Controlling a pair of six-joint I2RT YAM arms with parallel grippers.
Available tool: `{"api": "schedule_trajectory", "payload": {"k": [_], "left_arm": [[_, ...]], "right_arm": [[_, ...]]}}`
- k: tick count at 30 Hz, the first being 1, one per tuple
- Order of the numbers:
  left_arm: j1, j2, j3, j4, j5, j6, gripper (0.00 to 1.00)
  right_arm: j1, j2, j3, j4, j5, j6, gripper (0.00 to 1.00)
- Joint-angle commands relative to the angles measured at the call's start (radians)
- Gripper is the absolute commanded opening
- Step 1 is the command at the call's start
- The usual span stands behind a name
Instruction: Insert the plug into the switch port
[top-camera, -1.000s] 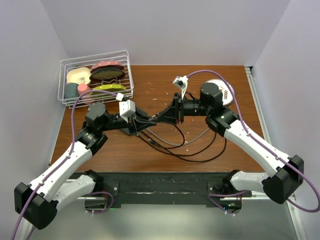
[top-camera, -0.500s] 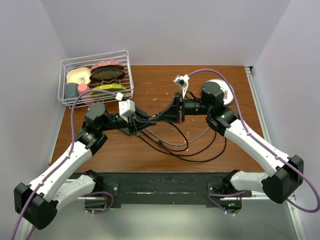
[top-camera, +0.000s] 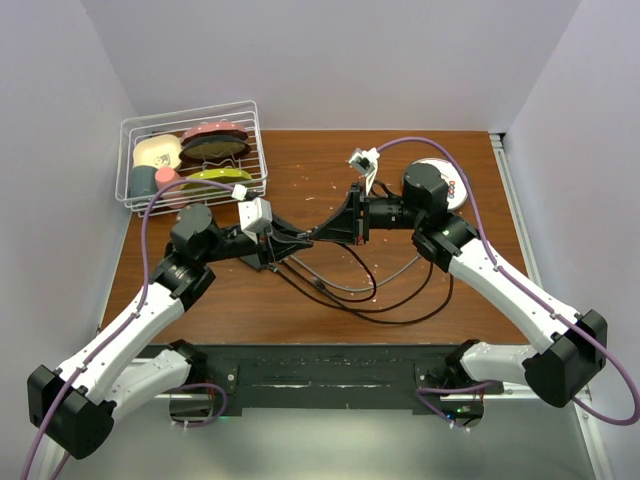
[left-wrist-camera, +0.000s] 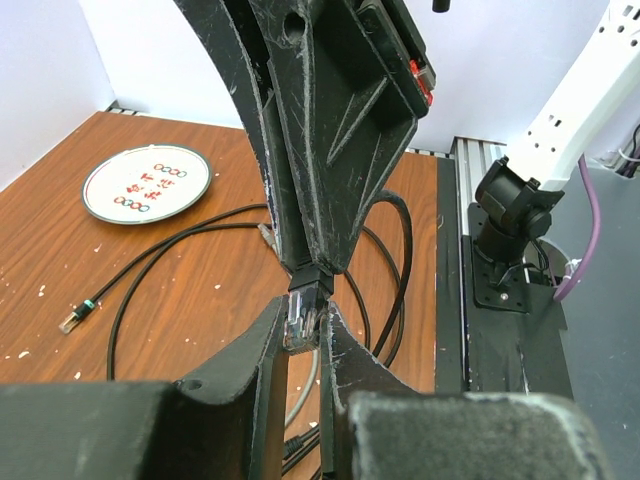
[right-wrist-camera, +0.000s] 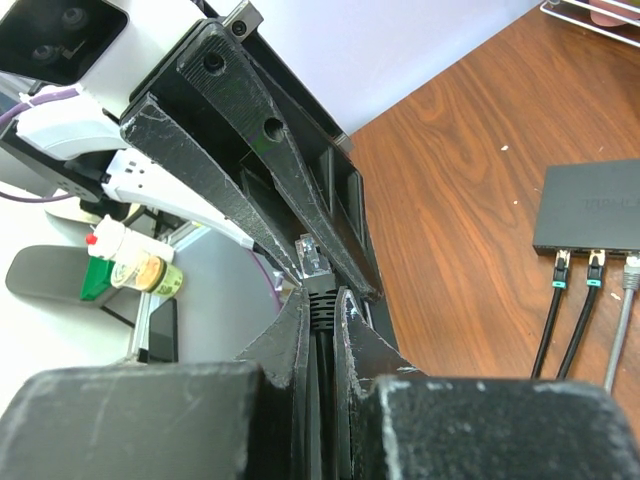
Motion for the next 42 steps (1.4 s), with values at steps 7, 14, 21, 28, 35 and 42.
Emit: {"api": "schedule_trajectory", "payload": {"k": [7,14,21,28,35,42], "left_arm": [[0.005,-0.006,0.039,-0.011,-0.074,0.031,0.00],[0.005,-0.011,0.039,-0.011,-0.078,0.031,0.00],[0.005,-0.011,0.040,-0.006,-0.075,0.026,0.00],[0.005,-0.005,0.040,0.001,-0.065,0.022,0.00],[0.005,0.000,0.040,0.006,-0.060,0.020,0.00],[0.005,0.004,0.042,0.010,-0.054,0.015,0.00]], "right_arm": [[-0.002,-0.001,-0.001,0.038,-0.055,0.033,0.25],[-0.001,0.001,-0.006,0.058,-0.074,0.044,0.33],[-0.002,0.007,-0.010,0.069,-0.094,0.050,0.31],[-0.001,0.017,-0.001,0.059,-0.115,0.047,0.32],[-0.002,0.025,0.000,0.064,-0.124,0.047,0.33],[-0.002,0.028,0.000,0.066,-0.131,0.039,0.00]]}}
